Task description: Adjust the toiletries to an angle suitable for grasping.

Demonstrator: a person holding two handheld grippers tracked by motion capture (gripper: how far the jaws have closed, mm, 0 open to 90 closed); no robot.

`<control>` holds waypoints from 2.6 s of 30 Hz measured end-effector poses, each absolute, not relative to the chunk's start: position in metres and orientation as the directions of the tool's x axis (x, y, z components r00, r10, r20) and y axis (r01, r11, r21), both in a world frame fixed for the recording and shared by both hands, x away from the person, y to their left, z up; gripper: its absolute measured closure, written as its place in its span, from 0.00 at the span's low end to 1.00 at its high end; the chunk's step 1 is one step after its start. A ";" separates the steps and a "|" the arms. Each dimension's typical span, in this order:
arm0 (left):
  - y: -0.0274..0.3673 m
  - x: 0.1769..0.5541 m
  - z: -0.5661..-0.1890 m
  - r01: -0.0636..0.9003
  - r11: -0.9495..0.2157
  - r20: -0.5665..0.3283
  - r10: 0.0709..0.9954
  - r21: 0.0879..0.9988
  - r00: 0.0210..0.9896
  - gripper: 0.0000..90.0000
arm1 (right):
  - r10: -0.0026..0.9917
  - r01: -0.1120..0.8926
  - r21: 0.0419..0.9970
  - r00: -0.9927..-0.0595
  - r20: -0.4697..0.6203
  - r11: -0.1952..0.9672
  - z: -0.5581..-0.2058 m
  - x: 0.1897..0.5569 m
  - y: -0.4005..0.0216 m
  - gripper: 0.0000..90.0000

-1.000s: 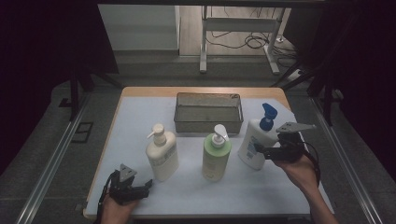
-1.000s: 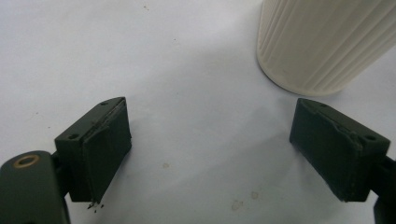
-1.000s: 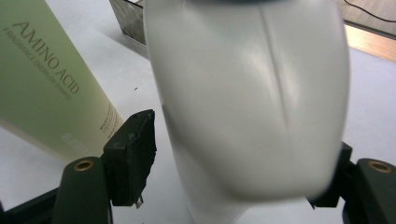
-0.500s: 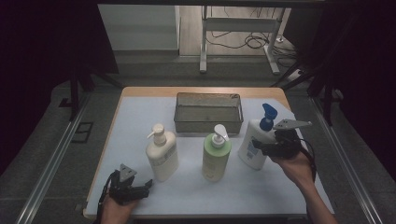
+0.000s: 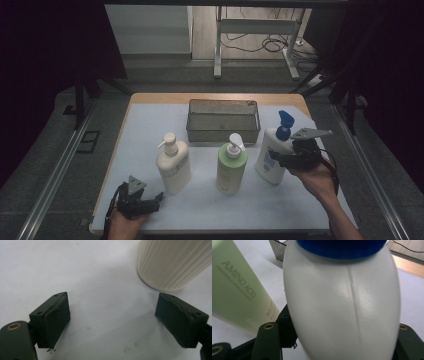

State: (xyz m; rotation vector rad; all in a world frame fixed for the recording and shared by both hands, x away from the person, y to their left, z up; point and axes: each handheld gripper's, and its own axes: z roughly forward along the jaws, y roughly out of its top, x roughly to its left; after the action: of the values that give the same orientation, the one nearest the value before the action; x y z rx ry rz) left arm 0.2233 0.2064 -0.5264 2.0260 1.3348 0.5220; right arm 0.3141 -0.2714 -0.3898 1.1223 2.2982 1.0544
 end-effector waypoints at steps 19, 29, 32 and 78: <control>0.206 0.223 -0.526 0.657 -0.272 -0.023 0.915 0.703 0.403 0.14 | 0.766 0.480 0.770 -0.643 -0.018 0.421 -0.349 0.327 -0.248 0.45; 0.206 0.223 -0.526 0.657 -0.272 -0.022 0.915 0.703 0.403 0.14 | 0.763 0.459 0.786 -0.645 -0.025 0.414 -0.326 0.341 -0.233 0.45; 0.206 0.223 -0.526 0.657 -0.272 -0.023 0.915 0.703 0.403 0.14 | 0.762 0.451 0.791 -0.647 -0.029 0.414 -0.320 0.346 -0.227 0.45; 0.207 0.223 -0.526 0.656 -0.273 -0.022 0.914 0.703 0.405 0.14 | 0.776 0.436 0.811 -0.630 -0.034 0.390 -0.302 0.429 -0.142 0.45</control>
State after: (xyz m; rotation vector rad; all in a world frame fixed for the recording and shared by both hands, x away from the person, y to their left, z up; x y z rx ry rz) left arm 0.2233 0.2065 -0.5264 2.0269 1.3327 0.5213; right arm 0.4288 -0.1423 -0.3024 1.0445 2.2440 1.1270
